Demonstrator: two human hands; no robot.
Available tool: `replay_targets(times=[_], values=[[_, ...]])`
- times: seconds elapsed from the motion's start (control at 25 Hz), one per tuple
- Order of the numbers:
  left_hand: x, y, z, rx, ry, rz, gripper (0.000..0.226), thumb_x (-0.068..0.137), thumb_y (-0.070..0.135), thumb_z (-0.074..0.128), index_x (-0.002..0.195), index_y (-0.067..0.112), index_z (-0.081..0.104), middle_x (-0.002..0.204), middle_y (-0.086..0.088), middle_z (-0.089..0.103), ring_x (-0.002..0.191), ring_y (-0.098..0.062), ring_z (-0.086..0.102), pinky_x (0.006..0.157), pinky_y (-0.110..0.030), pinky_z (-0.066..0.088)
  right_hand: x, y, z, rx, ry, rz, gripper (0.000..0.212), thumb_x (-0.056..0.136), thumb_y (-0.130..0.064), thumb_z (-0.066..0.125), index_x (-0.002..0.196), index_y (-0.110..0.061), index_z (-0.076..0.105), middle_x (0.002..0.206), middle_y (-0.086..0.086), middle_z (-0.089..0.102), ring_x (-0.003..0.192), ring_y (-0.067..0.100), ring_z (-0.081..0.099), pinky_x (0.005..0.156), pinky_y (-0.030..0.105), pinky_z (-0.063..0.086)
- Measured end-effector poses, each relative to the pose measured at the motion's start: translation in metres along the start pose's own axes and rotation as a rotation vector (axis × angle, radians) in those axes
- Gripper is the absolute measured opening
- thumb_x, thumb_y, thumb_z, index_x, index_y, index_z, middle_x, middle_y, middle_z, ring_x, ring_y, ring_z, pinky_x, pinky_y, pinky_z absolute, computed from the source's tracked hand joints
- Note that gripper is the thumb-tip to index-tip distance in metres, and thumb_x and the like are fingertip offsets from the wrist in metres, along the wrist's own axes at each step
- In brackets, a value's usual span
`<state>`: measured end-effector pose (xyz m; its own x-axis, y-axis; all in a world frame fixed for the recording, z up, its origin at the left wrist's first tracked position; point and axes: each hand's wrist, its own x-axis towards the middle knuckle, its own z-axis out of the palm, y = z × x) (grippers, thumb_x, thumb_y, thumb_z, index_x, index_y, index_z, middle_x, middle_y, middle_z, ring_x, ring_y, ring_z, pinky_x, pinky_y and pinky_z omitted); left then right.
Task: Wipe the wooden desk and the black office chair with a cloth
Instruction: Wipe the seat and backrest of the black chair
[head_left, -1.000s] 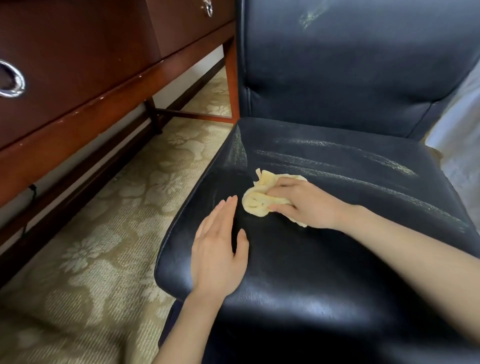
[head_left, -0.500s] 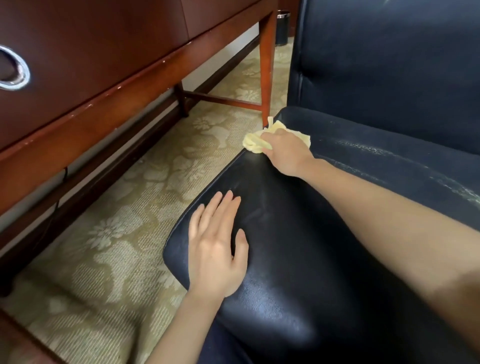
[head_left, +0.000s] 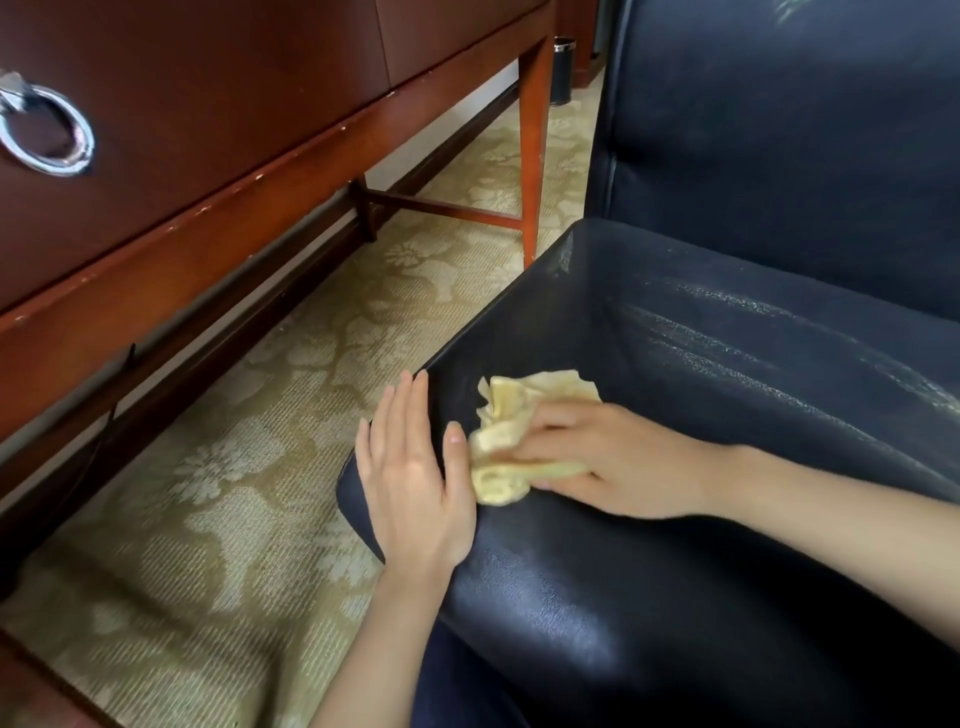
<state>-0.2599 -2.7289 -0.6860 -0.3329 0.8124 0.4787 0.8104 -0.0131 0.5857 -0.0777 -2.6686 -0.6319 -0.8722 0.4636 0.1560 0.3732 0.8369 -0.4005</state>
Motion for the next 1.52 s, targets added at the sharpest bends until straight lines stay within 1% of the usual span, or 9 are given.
replay_targets(times=[0.28,0.52,0.68,0.76,0.92,1.12,1.32,1.44,1.52], values=[[0.0,-0.002,0.0,-0.034,-0.015,0.013,0.058,0.095,0.038,0.022,0.14,0.01,0.044,0.146,-0.005,0.044,0.139,-0.02,0.034,0.116,-0.04,0.019,0.018,0.013,-0.004,-0.107,-0.082,0.111,0.036,0.095,-0.039,0.049,0.13,-0.03,0.053,0.127,-0.007,0.05,0.118,0.01,0.044,0.093,0.039,0.046],[0.007,-0.005,0.003,-0.076,-0.023,0.024,0.058,0.094,0.037,0.024,0.141,0.008,0.042,0.145,-0.007,0.045,0.138,-0.021,0.035,0.114,-0.045,0.025,0.089,0.059,-0.01,-0.165,0.098,0.404,0.038,0.097,-0.032,0.047,0.133,-0.019,0.049,0.124,0.009,0.054,0.112,0.026,0.052,0.088,0.038,0.044],[0.01,-0.006,0.004,-0.103,-0.015,0.013,0.058,0.094,0.036,0.024,0.141,0.007,0.042,0.145,-0.008,0.045,0.137,-0.022,0.036,0.115,-0.038,0.023,0.13,0.073,-0.003,-0.309,0.195,0.672,0.031,0.098,-0.024,0.046,0.127,-0.017,0.052,0.117,0.013,0.056,0.102,0.029,0.057,0.075,0.038,0.049],[0.01,-0.008,0.004,-0.111,-0.007,0.001,0.058,0.095,0.037,0.023,0.142,0.008,0.041,0.145,-0.008,0.044,0.138,-0.02,0.034,0.115,-0.032,0.02,0.131,0.072,-0.004,-0.334,0.169,0.595,0.028,0.098,-0.022,0.045,0.123,-0.015,0.054,0.113,0.013,0.056,0.101,0.03,0.057,0.073,0.037,0.046],[0.01,-0.013,0.005,-0.131,-0.004,0.004,0.058,0.096,0.038,0.022,0.145,0.011,0.037,0.151,-0.004,0.037,0.141,-0.011,0.025,0.116,-0.026,0.015,0.108,0.052,-0.002,-0.174,0.062,0.322,0.028,0.096,-0.027,0.05,0.121,-0.016,0.058,0.109,0.01,0.058,0.103,0.026,0.053,0.087,0.039,0.043],[0.01,-0.015,0.0,-0.213,0.012,0.002,0.057,0.097,0.041,0.021,0.142,0.011,0.041,0.152,-0.001,0.033,0.144,-0.018,0.023,0.116,-0.026,0.014,0.065,0.018,0.005,-0.043,0.049,0.049,0.03,0.095,-0.021,0.054,0.123,-0.013,0.06,0.123,0.005,0.056,0.12,0.019,0.047,0.103,0.034,0.035],[0.025,0.016,0.001,-0.164,0.013,-0.004,0.051,0.096,0.042,0.028,0.138,0.02,0.046,0.15,0.006,0.035,0.143,-0.015,0.023,0.118,-0.047,0.009,0.001,0.002,-0.003,0.104,-0.027,0.062,0.025,0.096,-0.024,0.054,0.116,-0.014,0.064,0.124,-0.002,0.056,0.121,0.012,0.047,0.102,0.033,0.038],[0.053,0.046,0.02,-0.045,-0.139,0.086,0.05,0.097,0.043,0.028,0.142,0.023,0.038,0.153,0.005,0.03,0.144,-0.015,0.017,0.118,-0.043,0.0,-0.028,0.004,-0.017,0.133,-0.042,0.101,0.013,0.095,-0.022,0.056,0.091,-0.012,0.063,0.103,-0.026,0.05,0.1,-0.01,0.045,0.089,0.015,0.038],[0.072,0.055,0.037,0.128,-0.296,0.137,0.055,0.098,0.045,0.026,0.148,0.023,0.026,0.158,0.001,0.018,0.147,-0.019,0.007,0.117,-0.047,-0.002,-0.038,0.007,-0.026,0.092,-0.026,0.114,0.011,0.095,-0.021,0.056,0.088,-0.014,0.061,0.097,-0.035,0.042,0.096,-0.02,0.038,0.082,0.004,0.031]])
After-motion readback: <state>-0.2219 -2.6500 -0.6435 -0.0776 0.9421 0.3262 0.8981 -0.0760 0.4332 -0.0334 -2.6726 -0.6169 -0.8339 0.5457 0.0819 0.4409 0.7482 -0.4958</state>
